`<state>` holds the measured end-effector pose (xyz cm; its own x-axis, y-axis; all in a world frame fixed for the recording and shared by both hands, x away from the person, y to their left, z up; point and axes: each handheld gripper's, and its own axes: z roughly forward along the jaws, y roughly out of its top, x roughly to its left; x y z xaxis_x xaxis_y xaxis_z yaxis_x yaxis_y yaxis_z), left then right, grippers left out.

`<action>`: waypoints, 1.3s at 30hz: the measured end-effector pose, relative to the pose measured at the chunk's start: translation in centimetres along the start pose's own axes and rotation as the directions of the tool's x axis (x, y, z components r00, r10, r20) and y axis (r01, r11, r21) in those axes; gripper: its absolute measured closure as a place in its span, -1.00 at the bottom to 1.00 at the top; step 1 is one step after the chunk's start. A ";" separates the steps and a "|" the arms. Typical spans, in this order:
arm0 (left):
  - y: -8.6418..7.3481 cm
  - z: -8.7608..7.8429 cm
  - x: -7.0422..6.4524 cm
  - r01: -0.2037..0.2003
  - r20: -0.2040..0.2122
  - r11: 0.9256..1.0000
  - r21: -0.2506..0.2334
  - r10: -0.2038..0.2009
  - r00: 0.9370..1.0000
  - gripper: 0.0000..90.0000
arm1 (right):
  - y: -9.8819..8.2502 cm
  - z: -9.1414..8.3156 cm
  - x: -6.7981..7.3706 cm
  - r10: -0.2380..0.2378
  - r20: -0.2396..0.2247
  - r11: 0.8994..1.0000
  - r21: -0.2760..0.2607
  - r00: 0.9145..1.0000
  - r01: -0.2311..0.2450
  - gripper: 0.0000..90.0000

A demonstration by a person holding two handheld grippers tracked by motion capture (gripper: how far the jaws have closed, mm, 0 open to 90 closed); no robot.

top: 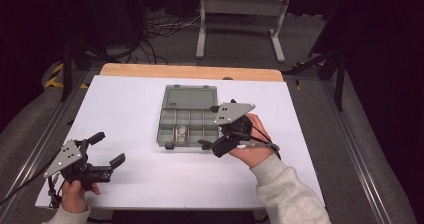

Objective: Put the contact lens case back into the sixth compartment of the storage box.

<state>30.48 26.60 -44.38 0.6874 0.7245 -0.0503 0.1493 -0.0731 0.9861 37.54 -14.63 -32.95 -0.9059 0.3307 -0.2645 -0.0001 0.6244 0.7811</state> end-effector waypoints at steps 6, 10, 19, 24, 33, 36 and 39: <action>0.0 0.0 -0.1 -0.001 0.000 1.000 0.003 0.001 1.000 -0.98 | -1.5 -1.2 0.4 0.040 0.025 0.999 -0.038 0.999 -0.039 -0.96; -0.1 0.1 -0.1 -0.002 -0.004 1.000 0.001 0.002 1.000 -0.98 | -2.4 -1.9 0.7 0.057 0.047 0.996 -0.071 0.997 -0.053 -0.97; -0.1 0.1 -0.1 -0.007 -0.008 1.000 0.000 0.007 1.000 -0.98 | -5.4 -3.2 1.4 0.104 0.067 0.985 -0.148 0.992 -0.093 -0.96; -0.2 0.1 -0.1 -0.007 -0.008 1.000 0.000 0.007 1.000 -0.98 | -6.9 -3.7 1.6 0.131 0.083 0.978 -0.172 0.988 -0.116 -0.97; -0.3 0.2 -0.1 -0.010 -0.011 1.000 -0.001 0.010 1.000 -0.98 | -10.0 -4.2 2.2 0.185 0.099 0.963 -0.217 0.978 -0.161 -0.98; -0.3 0.1 -0.1 -0.011 -0.018 1.000 -0.006 0.010 1.000 -0.98 | -10.9 -4.1 2.3 0.196 0.098 0.961 -0.219 0.976 -0.171 -0.98; -0.5 0.2 0.0 -0.005 -0.015 1.000 -0.001 0.005 1.000 -0.98 | -11.9 -4.2 2.5 0.223 0.103 0.953 -0.231 0.969 -0.195 -0.98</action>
<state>30.54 26.50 -44.91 0.6772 0.7345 -0.0425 0.1451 -0.0767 0.9864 33.49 -24.17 -40.58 -0.8346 0.5328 -0.1400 0.0790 0.3673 0.9268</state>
